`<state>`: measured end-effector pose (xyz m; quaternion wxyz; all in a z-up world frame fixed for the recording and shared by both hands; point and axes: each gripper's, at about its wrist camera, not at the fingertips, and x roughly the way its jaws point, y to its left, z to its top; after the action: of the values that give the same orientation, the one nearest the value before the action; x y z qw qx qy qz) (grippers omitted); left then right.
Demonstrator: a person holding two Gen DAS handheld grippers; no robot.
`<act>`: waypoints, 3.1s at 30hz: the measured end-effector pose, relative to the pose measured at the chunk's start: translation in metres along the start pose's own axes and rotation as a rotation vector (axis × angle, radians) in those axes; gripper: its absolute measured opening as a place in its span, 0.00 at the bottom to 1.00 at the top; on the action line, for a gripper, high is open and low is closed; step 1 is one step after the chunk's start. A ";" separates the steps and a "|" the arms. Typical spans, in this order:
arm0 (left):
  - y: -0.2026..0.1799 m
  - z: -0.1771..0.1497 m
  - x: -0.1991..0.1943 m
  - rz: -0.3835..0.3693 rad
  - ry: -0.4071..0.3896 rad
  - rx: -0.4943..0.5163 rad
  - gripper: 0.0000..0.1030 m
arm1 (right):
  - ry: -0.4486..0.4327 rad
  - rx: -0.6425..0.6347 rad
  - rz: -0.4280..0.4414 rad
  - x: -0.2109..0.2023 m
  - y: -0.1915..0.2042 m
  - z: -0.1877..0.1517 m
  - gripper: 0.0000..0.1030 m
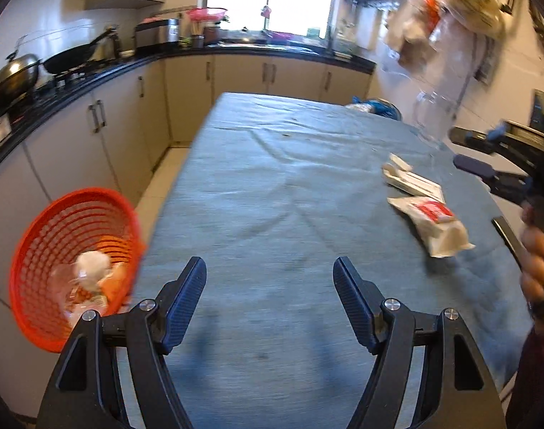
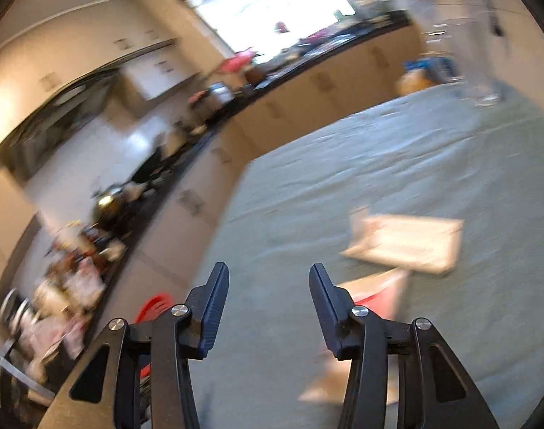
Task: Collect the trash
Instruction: 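Move both tools back to the table toward the tissue pack and box, then grasp the red-and-white tissue pack with the left tool, then grasp the long white medicine box with the right tool while the left tool holds the pack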
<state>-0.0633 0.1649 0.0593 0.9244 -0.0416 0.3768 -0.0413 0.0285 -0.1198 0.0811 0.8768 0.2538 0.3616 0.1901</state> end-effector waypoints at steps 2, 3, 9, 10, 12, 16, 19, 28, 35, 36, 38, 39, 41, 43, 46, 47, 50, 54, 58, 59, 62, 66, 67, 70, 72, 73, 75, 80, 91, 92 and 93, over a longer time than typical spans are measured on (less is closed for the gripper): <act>-0.017 0.005 0.005 -0.030 0.020 0.016 0.71 | 0.014 0.033 -0.060 0.008 -0.026 0.016 0.50; -0.024 0.008 0.008 -0.041 0.028 0.022 0.71 | 0.018 0.072 -0.095 0.013 -0.044 0.023 0.50; -0.084 0.027 0.026 -0.125 0.093 0.069 0.77 | 0.018 0.185 -0.089 0.028 -0.092 0.035 0.51; -0.091 0.030 0.029 -0.135 0.099 0.070 0.79 | 0.021 0.189 -0.083 0.029 -0.094 0.034 0.51; -0.109 0.036 0.036 -0.151 0.112 0.076 0.79 | 0.018 0.202 -0.060 0.027 -0.099 0.032 0.51; -0.143 0.048 0.063 -0.162 0.161 0.075 0.82 | -0.019 0.201 -0.043 0.016 -0.102 0.035 0.51; -0.163 0.051 0.085 -0.152 0.197 0.086 0.82 | -0.050 0.193 -0.062 0.010 -0.107 0.037 0.51; -0.184 0.046 0.130 -0.089 0.223 0.109 0.73 | -0.008 0.177 -0.048 0.032 -0.114 0.035 0.51; -0.134 0.041 0.116 -0.065 0.178 0.076 0.46 | 0.049 0.128 -0.044 0.050 -0.107 0.030 0.52; -0.123 0.040 0.112 -0.053 0.163 0.067 0.46 | 0.063 0.117 -0.043 0.053 -0.104 0.028 0.52; -0.105 0.040 0.108 -0.027 0.146 0.048 0.46 | 0.104 0.091 -0.035 0.059 -0.098 0.025 0.52; -0.095 0.040 0.106 -0.015 0.136 0.034 0.46 | 0.133 0.082 -0.018 0.061 -0.095 0.022 0.52; -0.076 0.039 0.101 -0.001 0.116 0.007 0.46 | 0.206 0.060 0.032 0.067 -0.088 0.015 0.53; -0.063 0.037 0.098 -0.002 0.106 -0.016 0.46 | 0.255 0.012 0.072 0.071 -0.073 0.009 0.53; -0.057 0.036 0.095 -0.010 0.091 -0.031 0.46 | 0.215 -0.112 -0.029 0.069 -0.054 0.005 0.57; -0.056 0.036 0.095 -0.012 0.085 -0.034 0.46 | 0.201 -0.140 -0.056 0.069 -0.050 0.004 0.62; -0.056 0.035 0.096 -0.026 0.079 -0.040 0.46 | 0.192 -0.206 -0.086 0.074 -0.038 -0.001 0.64; -0.057 0.036 0.099 -0.034 0.076 -0.032 0.46 | 0.215 -0.323 -0.164 0.088 -0.023 -0.015 0.65; -0.058 0.035 0.099 -0.044 0.076 -0.026 0.46 | 0.212 -0.411 -0.239 0.096 -0.014 -0.024 0.65; -0.058 0.035 0.099 -0.044 0.075 -0.025 0.46 | 0.209 -0.417 -0.244 0.096 -0.014 -0.025 0.65; -0.058 0.035 0.097 -0.044 0.064 -0.021 0.46 | 0.197 -0.400 -0.249 0.094 -0.018 -0.023 0.55; -0.062 0.034 0.095 -0.038 0.046 -0.012 0.46 | 0.172 -0.369 -0.239 0.086 -0.020 -0.022 0.55; -0.062 0.034 0.095 -0.036 0.042 -0.010 0.46 | 0.162 -0.370 -0.240 0.083 -0.018 -0.022 0.55; -0.062 0.035 0.093 -0.030 0.028 -0.011 0.46 | 0.125 -0.376 -0.221 0.076 -0.012 -0.021 0.55; -0.062 0.035 0.092 -0.024 0.021 -0.010 0.46 | 0.108 -0.384 -0.216 0.073 -0.008 -0.022 0.55; -0.063 0.034 0.091 -0.019 0.018 -0.006 0.46 | 0.104 -0.386 -0.214 0.072 -0.007 -0.022 0.55; -0.063 0.034 0.091 -0.017 0.017 -0.003 0.46 | 0.100 -0.392 -0.208 0.071 -0.005 -0.022 0.55; -0.064 0.034 0.094 -0.022 0.033 -0.007 0.46 | 0.093 -0.385 -0.207 0.069 -0.005 -0.021 0.55; -0.064 0.033 0.096 -0.011 0.027 0.001 0.41 | 0.075 -0.383 -0.180 0.062 -0.004 -0.020 0.55; -0.064 0.033 0.096 -0.010 0.024 0.001 0.41 | 0.073 -0.383 -0.179 0.061 -0.003 -0.020 0.55; -0.064 0.033 0.096 -0.005 0.020 0.003 0.41 | 0.070 -0.383 -0.176 0.061 -0.003 -0.020 0.55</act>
<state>0.0254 0.0926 0.0237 0.9206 -0.0409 0.3857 -0.0446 0.0548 -0.0850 0.0346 0.9092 0.0435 0.3697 0.1867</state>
